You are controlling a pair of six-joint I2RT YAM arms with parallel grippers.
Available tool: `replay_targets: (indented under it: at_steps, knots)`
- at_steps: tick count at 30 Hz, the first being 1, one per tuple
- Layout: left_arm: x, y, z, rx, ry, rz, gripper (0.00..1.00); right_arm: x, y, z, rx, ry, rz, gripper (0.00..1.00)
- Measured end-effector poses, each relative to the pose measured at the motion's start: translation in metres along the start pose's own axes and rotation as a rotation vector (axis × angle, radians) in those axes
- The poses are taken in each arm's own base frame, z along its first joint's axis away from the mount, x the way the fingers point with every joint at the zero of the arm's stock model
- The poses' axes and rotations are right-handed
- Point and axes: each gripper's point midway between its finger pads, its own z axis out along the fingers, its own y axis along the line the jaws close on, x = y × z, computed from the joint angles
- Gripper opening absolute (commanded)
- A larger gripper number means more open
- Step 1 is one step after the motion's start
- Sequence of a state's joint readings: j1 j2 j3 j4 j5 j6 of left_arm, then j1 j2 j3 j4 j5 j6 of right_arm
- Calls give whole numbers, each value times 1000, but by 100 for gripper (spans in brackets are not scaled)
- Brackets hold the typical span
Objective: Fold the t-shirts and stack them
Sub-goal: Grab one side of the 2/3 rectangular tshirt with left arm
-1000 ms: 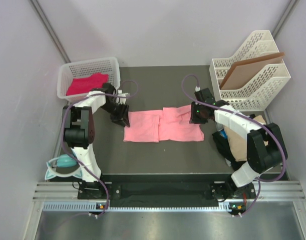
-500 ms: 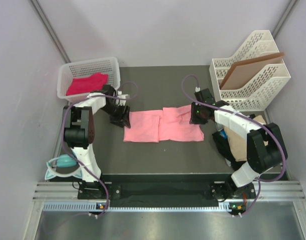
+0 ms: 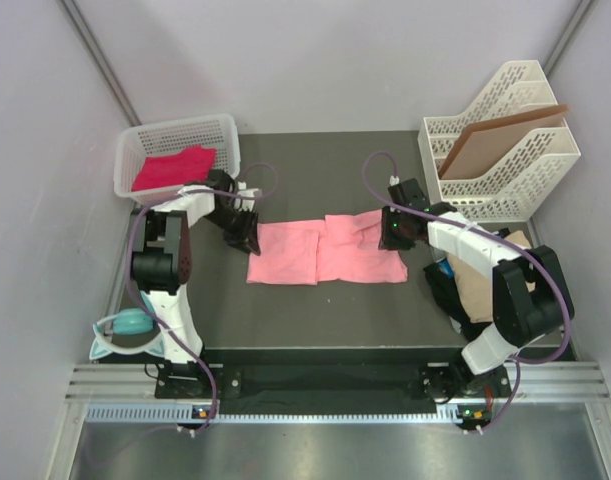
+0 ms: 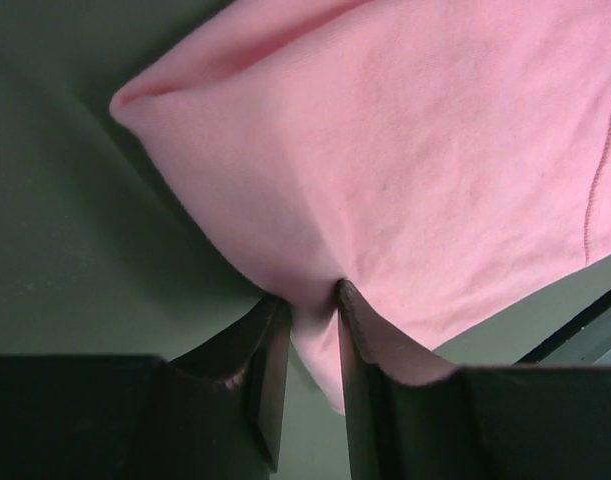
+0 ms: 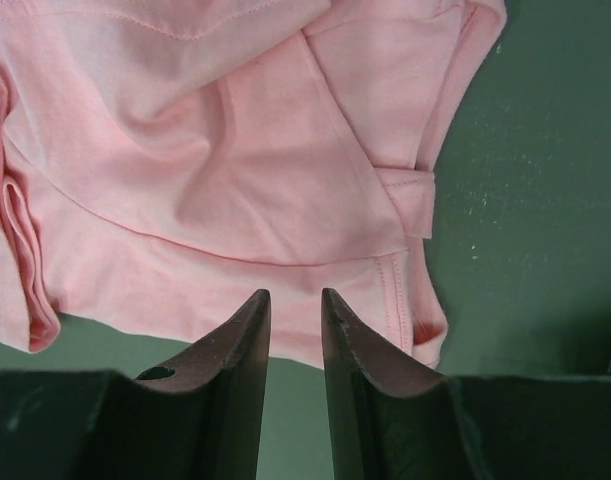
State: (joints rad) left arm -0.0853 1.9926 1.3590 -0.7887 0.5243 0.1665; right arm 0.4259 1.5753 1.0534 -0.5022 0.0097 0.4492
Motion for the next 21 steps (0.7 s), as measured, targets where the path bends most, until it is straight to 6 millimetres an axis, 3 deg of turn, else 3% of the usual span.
replay_targets:
  at_steps: [1, 2, 8, 13, 21]
  knots:
    - [0, -1, 1, 1, -1, 4, 21, 0, 0, 0, 0, 0, 0, 28]
    - [-1, -2, 2, 2, -1, 5, 0, 0, 0, 0, 0, 1, 0, 28]
    - [0, -3, 3, 11, -4, 3, 0, 0, 1, -1, -2, -1, -3, 28]
    - [2, 8, -9, 1, -19, -14, 0, -2, 2, -3, -6, -10, -3, 28]
    - [21, 72, -58, -102, -60, -121, 0, -4, 4, -7, -15, -21, -3, 28]
